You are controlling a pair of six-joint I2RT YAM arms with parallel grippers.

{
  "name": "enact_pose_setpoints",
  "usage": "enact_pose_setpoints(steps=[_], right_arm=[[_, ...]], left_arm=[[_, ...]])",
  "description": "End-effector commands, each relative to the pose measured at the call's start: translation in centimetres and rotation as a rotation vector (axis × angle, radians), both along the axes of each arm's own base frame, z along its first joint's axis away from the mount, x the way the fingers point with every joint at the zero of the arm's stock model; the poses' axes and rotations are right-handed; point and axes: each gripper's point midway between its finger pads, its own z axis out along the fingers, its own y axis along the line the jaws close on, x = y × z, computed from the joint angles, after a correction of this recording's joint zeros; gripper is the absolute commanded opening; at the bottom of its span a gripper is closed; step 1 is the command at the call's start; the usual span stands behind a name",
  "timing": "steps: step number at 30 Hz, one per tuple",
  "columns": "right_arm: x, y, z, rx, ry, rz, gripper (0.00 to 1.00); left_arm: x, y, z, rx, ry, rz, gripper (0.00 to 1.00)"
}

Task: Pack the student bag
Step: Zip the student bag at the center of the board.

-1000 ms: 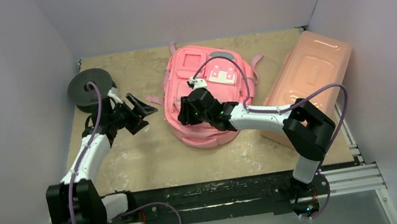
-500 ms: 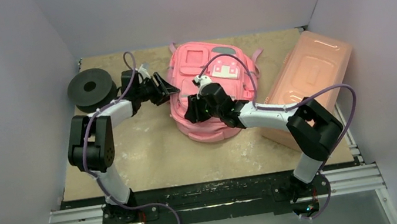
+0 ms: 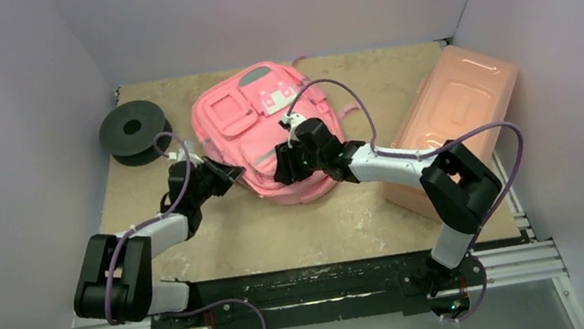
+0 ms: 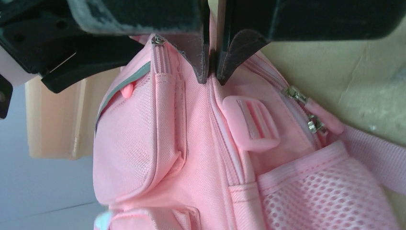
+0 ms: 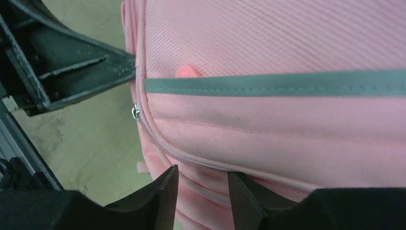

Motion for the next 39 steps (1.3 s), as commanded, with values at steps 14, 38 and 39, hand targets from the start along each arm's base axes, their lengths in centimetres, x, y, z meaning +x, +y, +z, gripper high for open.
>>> enact_pose_setpoints(steps=[14, 38, 39], right_arm=[[-0.6, 1.6, 5.1, 0.083, -0.213, -0.050, 0.45], [2.6, 1.2, 4.6, -0.046, -0.407, -0.399, 0.02], [2.5, 0.3, 4.5, -0.084, -0.419, -0.409, 0.00]], left_arm=[[-4.2, -3.2, 0.2, -0.269, 0.029, -0.097, 0.00], [-5.4, -3.3, 1.0, -0.259, 0.057, -0.126, 0.00], [-5.5, -3.2, 1.0, -0.254, 0.062, -0.125, 0.00]])
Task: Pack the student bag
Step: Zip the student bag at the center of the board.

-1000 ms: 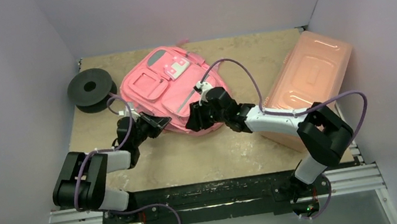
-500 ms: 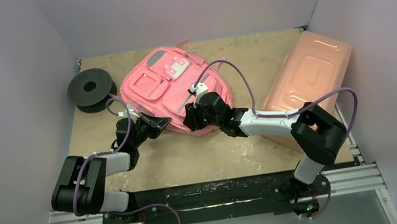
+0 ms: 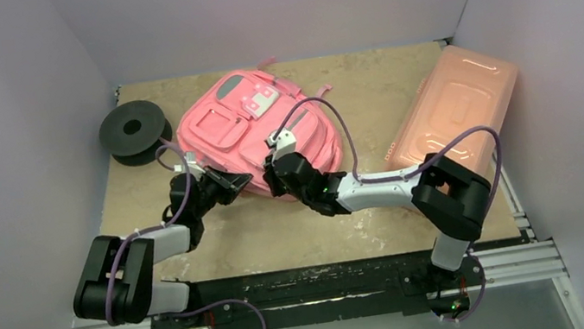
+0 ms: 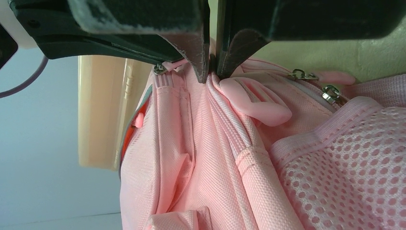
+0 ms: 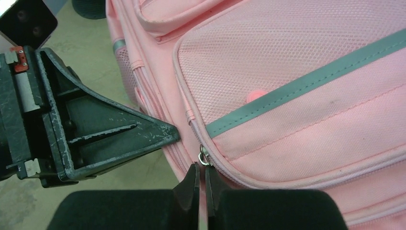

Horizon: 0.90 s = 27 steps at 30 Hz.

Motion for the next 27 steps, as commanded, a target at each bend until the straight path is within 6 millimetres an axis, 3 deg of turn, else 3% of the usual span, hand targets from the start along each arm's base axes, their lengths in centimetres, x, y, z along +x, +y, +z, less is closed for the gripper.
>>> enact_pose_setpoints(steps=[1, 5, 9, 12, 15, 18, 21, 25, 27], right_arm=[[2.5, -4.4, 2.4, -0.100, -0.109, -0.211, 0.00], [0.4, -7.4, 1.5, -0.220, -0.110, -0.148, 0.00], [-1.9, -9.1, -0.8, -0.312, -0.033, -0.055, 0.00], [-2.9, -11.5, -2.3, -0.387, 0.006, -0.079, 0.00], [-2.5, -14.5, -2.4, -0.403, 0.025, -0.178, 0.00], [-1.4, -16.1, -1.7, -0.320, 0.073, -0.216, 0.00], [-0.7, -16.5, -0.5, -0.285, 0.076, -0.246, 0.00], [-0.2, -18.1, -1.1, -0.361, 0.080, -0.318, 0.00], [-0.4, -16.8, -1.0, -0.343, 0.074, -0.238, 0.00]], left_arm=[[-1.9, -1.4, 1.1, -0.016, -0.003, -0.121, 0.00], [-1.5, -0.8, 1.4, 0.023, 0.008, -0.121, 0.00], [-0.8, 0.4, 1.8, 0.086, 0.030, -0.138, 0.00], [-0.4, 1.6, 2.0, 0.124, 0.056, -0.150, 0.00], [-0.7, 2.8, 2.0, 0.146, 0.076, -0.155, 0.00], [-1.7, 3.5, 1.7, 0.189, 0.084, -0.156, 0.00], [-3.0, 4.1, 1.3, 0.226, 0.096, -0.150, 0.00], [-4.6, 4.5, 1.5, 0.243, 0.107, -0.149, 0.00], [-5.2, 4.0, 2.5, 0.212, 0.077, -0.176, 0.13]])
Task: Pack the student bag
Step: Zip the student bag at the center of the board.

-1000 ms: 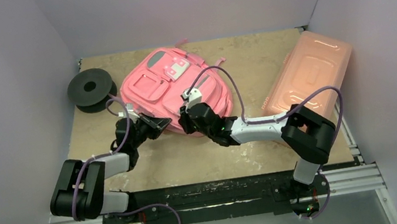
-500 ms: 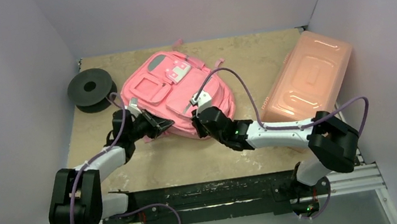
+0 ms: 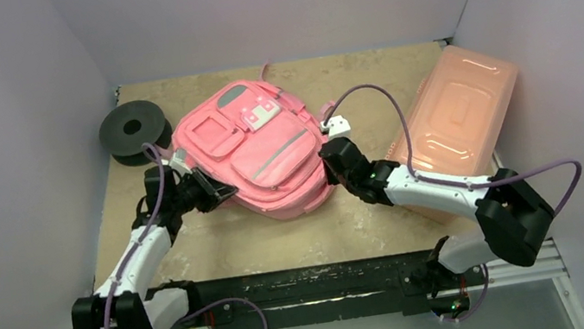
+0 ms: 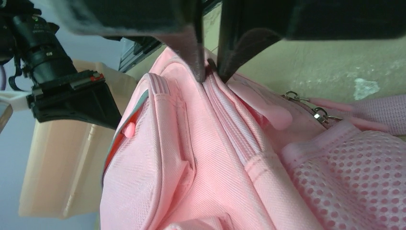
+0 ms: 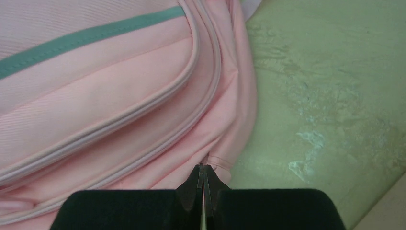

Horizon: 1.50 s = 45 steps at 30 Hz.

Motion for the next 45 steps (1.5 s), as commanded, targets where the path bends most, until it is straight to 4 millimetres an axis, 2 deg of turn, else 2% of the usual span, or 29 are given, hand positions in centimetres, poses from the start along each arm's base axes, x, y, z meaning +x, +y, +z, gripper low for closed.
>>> enact_pose_setpoints(steps=[1, 4, 5, 6, 7, 10, 12, 13, 14, 16, 20, 25, 28, 30, 32, 35, 38, 39, 45], right_arm=[[-0.8, -0.3, -0.8, -0.061, 0.023, 0.055, 0.00], [-2.1, 2.8, 1.3, 0.079, -0.005, 0.230, 0.00], [-2.6, 3.8, 2.4, 0.120, -0.026, 0.293, 0.00], [-3.2, 4.6, 3.1, 0.153, -0.034, 0.348, 0.03], [-3.7, 5.4, 3.8, 0.185, -0.043, 0.400, 0.07], [-4.8, 7.1, 4.8, 0.242, -0.047, 0.490, 0.07], [-5.2, 8.3, 5.1, 0.268, -0.039, 0.544, 0.07], [-5.2, 8.8, 5.2, 0.223, -0.083, 0.613, 0.43], [-5.4, 9.5, 5.3, 0.222, -0.100, 0.667, 0.54], [-5.2, 10.6, 5.2, 0.227, -0.117, 0.710, 0.59], [-4.5, 12.3, 5.3, 0.241, -0.146, 0.751, 0.59], [-3.9, 13.5, 3.8, 0.186, -0.160, 0.745, 0.57], [-4.0, 14.0, 2.7, 0.084, -0.191, 0.698, 0.48], [-3.7, 14.0, 2.4, 0.039, -0.214, 0.644, 0.37], [-3.4, 13.6, 2.4, 0.022, -0.220, 0.600, 0.21], [-3.4, 12.9, 3.4, 0.038, -0.236, 0.565, 0.00], [-4.0, 12.9, 4.1, 0.062, -0.233, 0.585, 0.00], [-4.3, 13.1, 4.2, 0.070, -0.227, 0.601, 0.00], [-4.9, 13.3, 4.0, 0.041, -0.190, 0.637, 0.00]], left_arm=[[-1.7, 0.0, 1.0, 0.002, -0.038, -0.042, 0.22], [-2.8, -1.0, 2.7, -0.080, -0.061, -0.072, 0.48], [-3.2, -1.3, 3.3, -0.111, -0.062, -0.078, 0.63], [-3.6, -1.6, 4.1, -0.133, -0.080, -0.085, 0.71], [-4.0, -1.9, 4.6, -0.150, -0.086, -0.085, 0.74], [-4.6, -2.7, 5.6, -0.171, -0.076, -0.050, 0.76], [-4.6, -3.3, 5.7, -0.192, -0.034, -0.008, 0.74], [-4.5, -3.6, 5.6, -0.202, -0.003, 0.013, 0.72], [-4.4, -3.9, 5.3, -0.213, 0.035, 0.034, 0.70], [-4.0, -4.4, 4.8, -0.236, 0.113, 0.068, 0.64], [-2.8, -5.2, 4.8, -0.275, 0.162, 0.096, 0.60], [-1.9, -5.9, 4.9, -0.275, 0.195, 0.111, 0.59], [-1.5, -6.5, 4.7, -0.288, 0.212, 0.109, 0.55], [-1.3, -6.8, 4.3, -0.288, 0.229, 0.117, 0.54], [-0.7, -7.1, 4.4, -0.306, 0.225, 0.122, 0.54], [-0.3, -7.2, 3.8, -0.301, 0.235, 0.140, 0.53], [0.1, -7.0, 2.9, -0.271, 0.244, 0.169, 0.52], [0.4, -6.9, 2.4, -0.254, 0.243, 0.178, 0.48], [1.3, -6.5, 1.4, -0.186, 0.198, 0.182, 0.17]])
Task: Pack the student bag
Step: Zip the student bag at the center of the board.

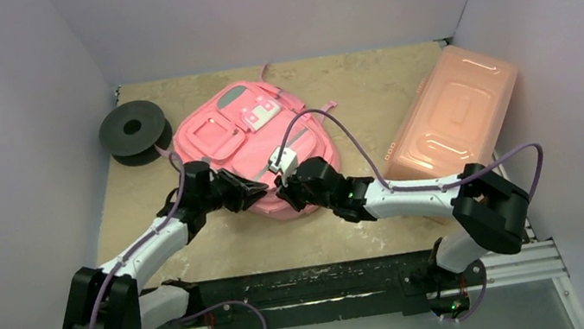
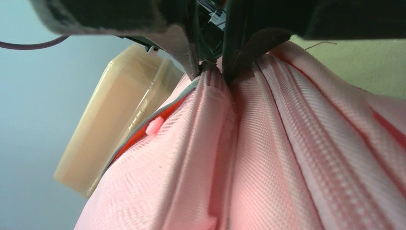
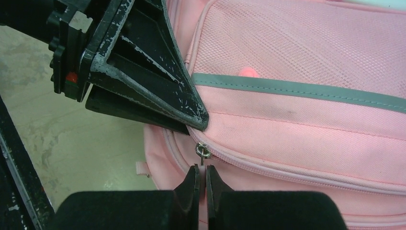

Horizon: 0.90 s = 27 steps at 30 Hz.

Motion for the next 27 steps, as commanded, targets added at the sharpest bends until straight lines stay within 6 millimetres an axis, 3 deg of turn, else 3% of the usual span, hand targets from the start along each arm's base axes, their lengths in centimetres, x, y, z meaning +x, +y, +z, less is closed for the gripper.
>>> enact_pose_setpoints(steps=[1, 2, 4, 9, 13, 20, 23, 26, 27], right_arm=[[1.0, 0.0, 3.3, 0.023, -0.052, -0.035, 0.00], [1.2, -0.7, 3.3, 0.004, -0.060, -0.061, 0.00], [1.9, -2.7, 3.0, -0.053, -0.080, -0.146, 0.00], [4.4, -10.5, 0.8, -0.233, -0.120, -0.497, 0.00], [6.3, -13.9, -0.5, -0.221, -0.034, -0.634, 0.00], [8.9, -15.0, -0.1, -0.172, -0.004, -0.696, 0.00], [8.9, -14.0, 0.2, -0.164, -0.008, -0.631, 0.00], [7.6, -11.5, 2.0, -0.045, -0.018, -0.469, 0.00], [7.1, -10.8, 2.6, -0.007, -0.025, -0.415, 0.00]], left_arm=[[2.3, 1.0, 1.1, 0.090, -0.125, 0.043, 0.07], [2.1, 1.6, 0.9, 0.131, -0.126, 0.055, 0.00], [1.8, 3.0, 0.7, 0.206, -0.139, 0.067, 0.00], [0.9, 5.7, 1.3, 0.257, -0.191, 0.053, 0.00], [-0.7, 6.7, 1.7, 0.238, -0.213, 0.012, 0.00], [-4.4, 9.5, 1.0, 0.367, -0.210, -0.017, 0.00], [-5.2, 10.3, 0.9, 0.393, -0.219, -0.007, 0.00], [-5.5, 10.5, 2.0, 0.426, -0.234, -0.045, 0.00], [-5.7, 10.3, 2.7, 0.434, -0.241, -0.082, 0.19]])
